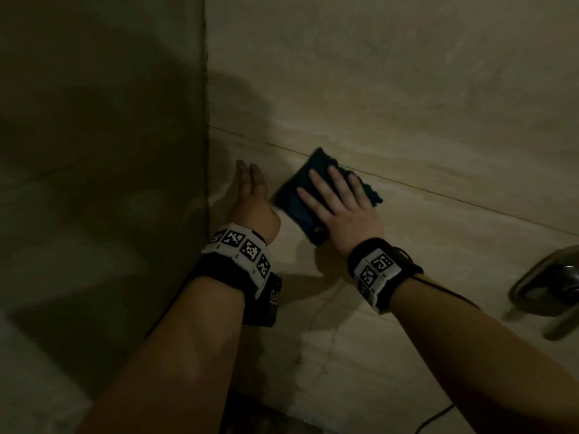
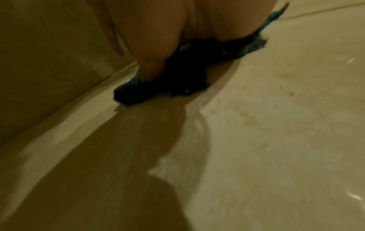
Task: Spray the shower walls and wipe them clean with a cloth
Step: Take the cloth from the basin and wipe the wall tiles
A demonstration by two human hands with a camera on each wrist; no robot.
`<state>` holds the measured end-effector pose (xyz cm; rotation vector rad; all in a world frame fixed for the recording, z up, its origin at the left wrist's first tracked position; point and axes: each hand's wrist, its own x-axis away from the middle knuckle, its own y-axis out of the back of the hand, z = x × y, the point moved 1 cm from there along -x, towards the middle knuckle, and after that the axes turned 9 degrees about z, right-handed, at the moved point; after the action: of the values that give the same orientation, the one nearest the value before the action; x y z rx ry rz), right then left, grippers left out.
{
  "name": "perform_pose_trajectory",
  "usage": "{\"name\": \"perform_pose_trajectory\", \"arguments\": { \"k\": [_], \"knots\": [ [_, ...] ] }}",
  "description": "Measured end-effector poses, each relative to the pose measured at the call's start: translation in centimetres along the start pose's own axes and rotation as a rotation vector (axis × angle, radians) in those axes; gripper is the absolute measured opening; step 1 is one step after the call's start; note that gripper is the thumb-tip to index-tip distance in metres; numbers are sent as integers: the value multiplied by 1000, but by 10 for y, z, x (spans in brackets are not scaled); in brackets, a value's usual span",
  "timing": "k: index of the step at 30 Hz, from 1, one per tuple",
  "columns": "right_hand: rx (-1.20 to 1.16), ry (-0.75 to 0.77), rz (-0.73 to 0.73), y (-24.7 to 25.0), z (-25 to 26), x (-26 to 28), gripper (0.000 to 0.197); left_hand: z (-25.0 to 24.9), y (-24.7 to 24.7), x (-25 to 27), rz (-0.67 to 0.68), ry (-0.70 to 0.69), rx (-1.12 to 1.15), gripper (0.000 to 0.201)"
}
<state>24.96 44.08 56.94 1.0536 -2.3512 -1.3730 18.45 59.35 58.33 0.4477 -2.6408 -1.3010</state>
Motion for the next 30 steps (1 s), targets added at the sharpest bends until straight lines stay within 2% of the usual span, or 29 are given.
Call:
{"name": "perform_pose_trajectory", "arguments": {
  "k": [2, 4, 10, 13, 17, 21, 25, 30],
  "knots": [
    [30, 14, -42, 8, -6, -3, 83, 1, 0, -1, 6, -2, -13, 73],
    [27, -7, -147, 25, -19, -9, 82, 2, -1, -3, -2, -7, -13, 73],
    [-64, -181, -324, 72, -56, -20, 79, 0, -8, -6, -88, -95, -58, 76],
    [-63, -195, -318, 56, -49, -16, 80, -2, -7, -9, -95, -122, -54, 76],
    [21, -145, -310, -1, -30, 6, 92, -7, -8, -10, -91, -155, -29, 77],
    [55, -107, -282, -36, -27, 30, 91, -16, -11, -9, -81, -191, -17, 77],
    [64, -100, -355, -24, -46, 29, 88, -29, -14, -9, -112, -222, -28, 77],
    [-32, -273, -488, 21, -81, 20, 78, -39, -23, -8, -129, -253, -29, 81]
  ]
}}
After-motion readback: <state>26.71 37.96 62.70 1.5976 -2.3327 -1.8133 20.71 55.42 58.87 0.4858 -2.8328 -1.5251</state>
